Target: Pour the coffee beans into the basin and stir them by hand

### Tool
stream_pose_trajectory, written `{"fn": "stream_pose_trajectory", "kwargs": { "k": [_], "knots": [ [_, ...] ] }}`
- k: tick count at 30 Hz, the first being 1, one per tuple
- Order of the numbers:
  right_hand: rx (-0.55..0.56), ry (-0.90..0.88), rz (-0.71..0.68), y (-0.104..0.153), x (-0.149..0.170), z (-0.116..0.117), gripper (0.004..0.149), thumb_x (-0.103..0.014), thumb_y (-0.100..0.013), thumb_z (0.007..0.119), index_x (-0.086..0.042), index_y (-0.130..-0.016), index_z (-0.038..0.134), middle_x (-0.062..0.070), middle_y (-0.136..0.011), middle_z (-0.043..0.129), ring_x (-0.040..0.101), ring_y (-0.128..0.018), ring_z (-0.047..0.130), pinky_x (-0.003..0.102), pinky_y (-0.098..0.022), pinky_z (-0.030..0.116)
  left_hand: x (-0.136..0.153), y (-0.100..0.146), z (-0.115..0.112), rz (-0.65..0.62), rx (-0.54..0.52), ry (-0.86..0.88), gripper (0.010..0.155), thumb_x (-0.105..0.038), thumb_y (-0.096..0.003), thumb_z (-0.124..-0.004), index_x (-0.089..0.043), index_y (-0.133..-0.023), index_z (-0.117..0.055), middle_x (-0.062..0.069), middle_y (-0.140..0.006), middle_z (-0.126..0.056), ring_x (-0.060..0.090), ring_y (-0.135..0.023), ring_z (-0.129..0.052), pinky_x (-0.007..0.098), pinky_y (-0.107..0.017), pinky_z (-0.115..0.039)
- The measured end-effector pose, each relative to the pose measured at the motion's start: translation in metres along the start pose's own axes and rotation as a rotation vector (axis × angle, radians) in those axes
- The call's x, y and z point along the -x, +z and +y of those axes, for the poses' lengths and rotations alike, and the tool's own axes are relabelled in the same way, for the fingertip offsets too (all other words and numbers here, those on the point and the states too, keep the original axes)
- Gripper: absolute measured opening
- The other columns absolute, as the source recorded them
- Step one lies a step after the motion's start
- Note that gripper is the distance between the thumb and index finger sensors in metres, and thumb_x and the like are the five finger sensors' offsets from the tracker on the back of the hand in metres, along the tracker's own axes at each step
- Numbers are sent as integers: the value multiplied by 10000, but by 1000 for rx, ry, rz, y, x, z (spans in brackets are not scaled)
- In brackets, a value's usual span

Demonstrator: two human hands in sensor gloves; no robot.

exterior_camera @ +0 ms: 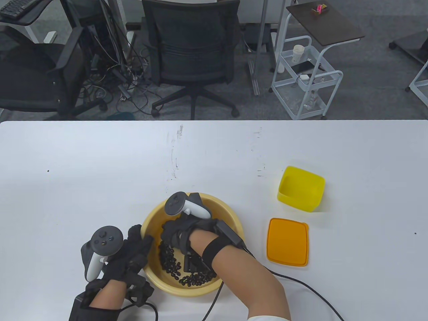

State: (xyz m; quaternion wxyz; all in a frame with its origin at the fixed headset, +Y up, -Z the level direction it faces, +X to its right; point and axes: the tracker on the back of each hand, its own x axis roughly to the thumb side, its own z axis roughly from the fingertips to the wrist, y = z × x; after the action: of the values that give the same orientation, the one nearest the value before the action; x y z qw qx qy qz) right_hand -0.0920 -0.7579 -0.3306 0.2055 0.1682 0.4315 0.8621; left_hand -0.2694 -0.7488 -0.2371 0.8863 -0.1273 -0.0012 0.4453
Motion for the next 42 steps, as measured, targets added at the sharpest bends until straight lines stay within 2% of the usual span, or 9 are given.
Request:
{"fn": "stream_pose_trajectory", "kwargs": {
  "k": [8,11,15,22,26,28,33,36,42],
  "knots": [
    [122,293,124,6,-1,-10,650,-390,-503,545,-20,-969,283,222,-926,536,395,-726,747,602,-632,465,0,0,0,2,-2,3,575,-313,-600,-615,93,-938,-387,311,-853,-780,386,-668,-1010,453,-565,-811],
    [207,509,238,9,1,-13,660,-375,-489,575,94,-925,417,314,-816,661,448,-692,839,621,-602,537,0,0,0,12,-4,6,574,-313,-601,-615,89,-941,-387,309,-854,-780,385,-670,-1009,452,-567,-809],
    [76,628,367,11,12,-8,639,-381,-485,585,153,-835,573,365,-674,761,453,-556,932,598,-524,648,-1,1,0,19,-7,0,572,-311,-603,-615,87,-943,-386,308,-854,-781,383,-671,-1011,450,-568,-810],
    [-325,309,336,15,24,22,642,-386,-463,623,216,-678,685,405,-521,882,485,-363,1020,618,-474,692,-1,1,0,22,-13,-5,572,-312,-603,-614,89,-942,-386,306,-852,-784,380,-670,-1012,449,-567,-811],
    [-480,32,133,9,11,40,642,-392,-465,616,200,-703,684,386,-550,883,480,-399,1020,613,-491,682,-1,1,0,16,-12,-7,572,-312,-603,-614,89,-941,-386,307,-851,-785,381,-669,-1012,449,-566,-812],
    [-498,-97,7,4,2,43,654,-398,-477,594,162,-813,613,340,-642,847,455,-516,987,608,-535,645,-1,0,0,11,-7,-4,572,-312,-602,-615,89,-941,-387,307,-852,-783,382,-667,-1013,450,-566,-811],
    [-262,-129,-50,-2,-18,19,659,-387,-512,545,44,-960,328,272,-903,544,448,-804,721,623,-634,451,-1,0,0,3,-2,-1,573,-311,-602,-616,90,-942,-389,311,-850,-783,387,-666,-1011,452,-564,-811],
    [-14,68,25,-3,-18,1,635,-388,-497,569,27,-951,414,238,-894,607,409,-742,782,628,-638,454,-1,0,0,3,-2,-2,574,-312,-601,-616,89,-942,-390,310,-852,-782,384,-666,-1012,451,-565,-811],
    [-49,160,95,-7,-19,-3,595,-408,-509,547,-26,-949,426,167,-886,627,355,-759,781,610,-659,448,0,0,0,4,-2,-2,574,-314,-601,-615,87,-943,-388,307,-853,-782,382,-670,-1010,450,-566,-810]
  ]
}}
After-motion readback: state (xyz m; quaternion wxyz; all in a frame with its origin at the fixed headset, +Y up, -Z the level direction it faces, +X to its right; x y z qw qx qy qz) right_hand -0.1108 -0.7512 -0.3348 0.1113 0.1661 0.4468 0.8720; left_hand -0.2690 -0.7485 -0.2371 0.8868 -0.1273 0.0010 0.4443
